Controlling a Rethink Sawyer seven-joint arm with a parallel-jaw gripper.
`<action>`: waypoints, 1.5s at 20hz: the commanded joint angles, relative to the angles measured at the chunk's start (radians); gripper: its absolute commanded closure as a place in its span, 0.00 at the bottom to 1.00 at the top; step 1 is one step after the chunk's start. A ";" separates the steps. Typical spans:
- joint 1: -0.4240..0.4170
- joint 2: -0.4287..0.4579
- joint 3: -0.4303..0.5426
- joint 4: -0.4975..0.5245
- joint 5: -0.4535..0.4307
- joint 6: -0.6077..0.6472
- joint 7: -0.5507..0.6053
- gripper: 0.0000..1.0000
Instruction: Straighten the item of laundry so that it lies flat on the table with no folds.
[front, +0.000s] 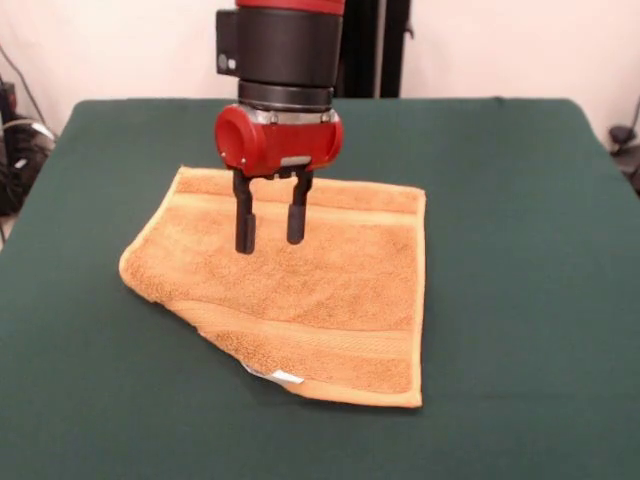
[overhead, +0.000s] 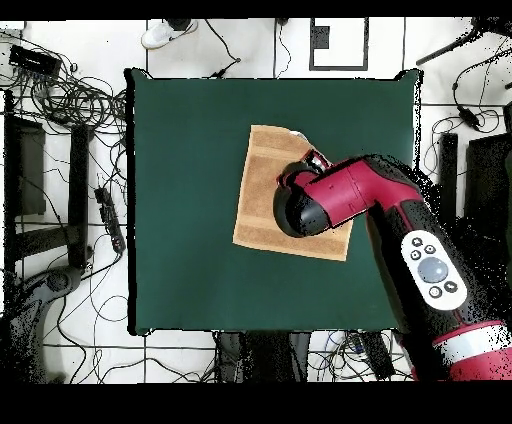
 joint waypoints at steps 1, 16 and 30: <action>0.042 0.007 -0.013 -0.037 0.000 -0.057 0.037 0.00; -0.032 0.067 0.048 -0.029 0.110 0.009 -0.084 0.00; -0.199 0.311 0.184 -0.110 0.379 0.210 -0.295 0.00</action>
